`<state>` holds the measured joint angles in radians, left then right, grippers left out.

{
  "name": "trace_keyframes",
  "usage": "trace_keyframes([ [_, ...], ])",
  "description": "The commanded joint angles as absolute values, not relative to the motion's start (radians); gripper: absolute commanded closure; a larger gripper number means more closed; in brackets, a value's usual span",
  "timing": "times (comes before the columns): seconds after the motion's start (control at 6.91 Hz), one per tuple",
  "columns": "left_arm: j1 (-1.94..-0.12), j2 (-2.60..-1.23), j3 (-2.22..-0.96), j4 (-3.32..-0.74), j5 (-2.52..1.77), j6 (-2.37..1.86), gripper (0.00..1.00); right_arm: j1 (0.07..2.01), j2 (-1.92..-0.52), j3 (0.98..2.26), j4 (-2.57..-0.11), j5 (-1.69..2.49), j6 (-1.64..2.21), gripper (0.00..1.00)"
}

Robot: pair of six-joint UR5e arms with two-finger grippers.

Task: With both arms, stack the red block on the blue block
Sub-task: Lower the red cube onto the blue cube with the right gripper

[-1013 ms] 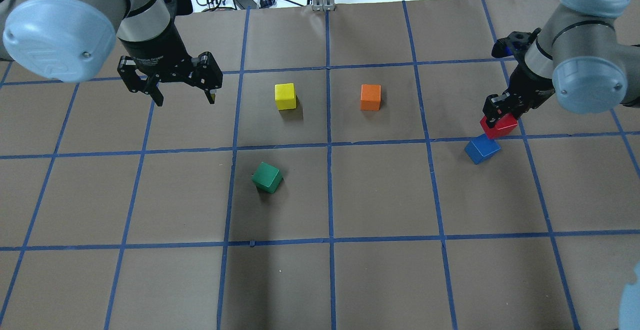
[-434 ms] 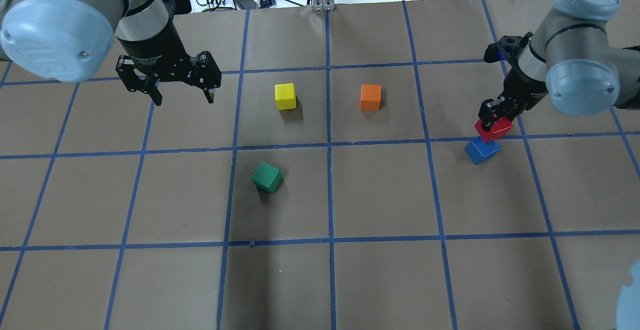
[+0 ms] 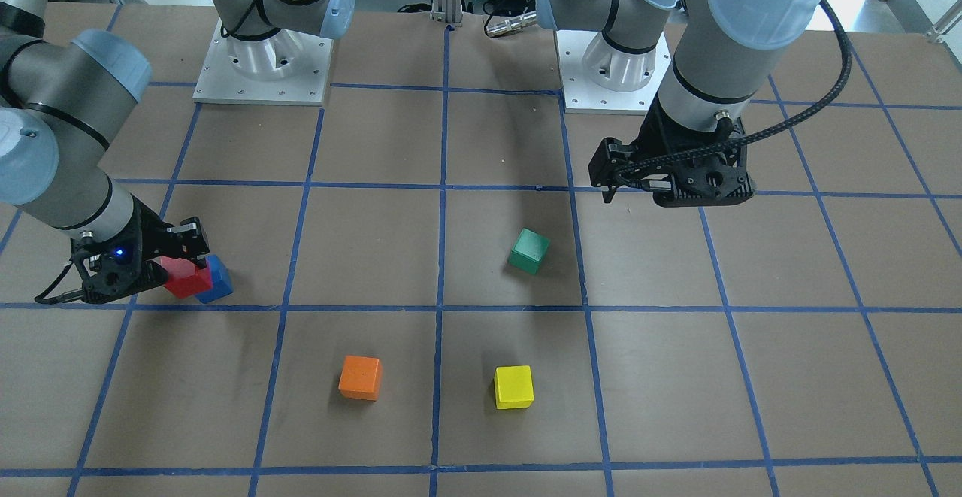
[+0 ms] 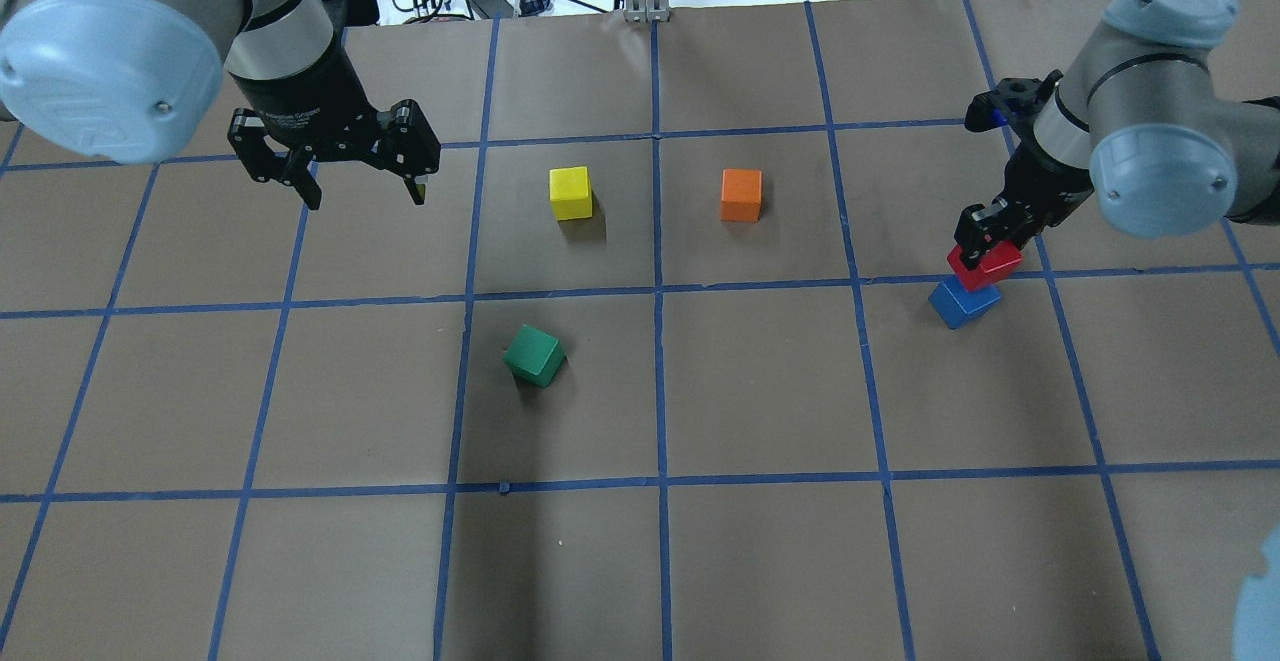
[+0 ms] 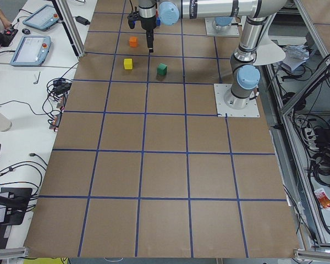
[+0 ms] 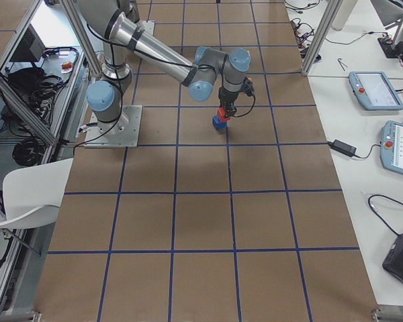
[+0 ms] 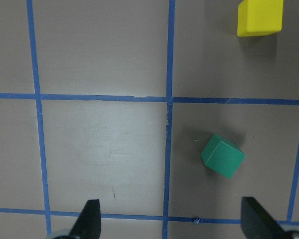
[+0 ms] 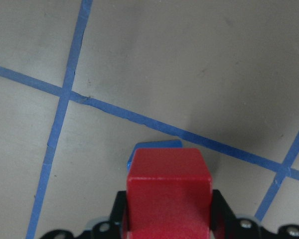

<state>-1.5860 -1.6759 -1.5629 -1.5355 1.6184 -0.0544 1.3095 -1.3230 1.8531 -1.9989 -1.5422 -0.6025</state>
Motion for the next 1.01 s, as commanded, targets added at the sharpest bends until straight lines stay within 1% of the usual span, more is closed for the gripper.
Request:
trace_keyframes([
  [0.0, -1.585, -1.674, -1.559, -1.536, 1.618, -0.061, 0.00, 1.309, -1.327, 1.874, -1.996, -1.545, -0.604, 0.78],
  [0.14, -1.585, -1.674, -1.554, -1.536, 1.618, -0.060, 0.00, 1.310, -1.327, 1.876, -1.996, -1.545, -0.604, 0.58],
  [0.43, -1.585, -1.672, -1.552, -1.536, 1.618, -0.061, 0.00, 1.310, -1.325, 1.875, -2.005, -1.545, -0.604, 0.05],
  [0.58, -1.594, -1.672, -1.551, -1.536, 1.615, -0.064, 0.00, 1.310, -1.327, 1.871, -2.006, -1.546, -0.598, 0.00],
  [0.87, -1.597, -1.664, -1.558, -1.536, 1.611, -0.063, 0.00, 1.309, -1.338, 1.840, -1.991, -1.561, -0.591, 0.00],
])
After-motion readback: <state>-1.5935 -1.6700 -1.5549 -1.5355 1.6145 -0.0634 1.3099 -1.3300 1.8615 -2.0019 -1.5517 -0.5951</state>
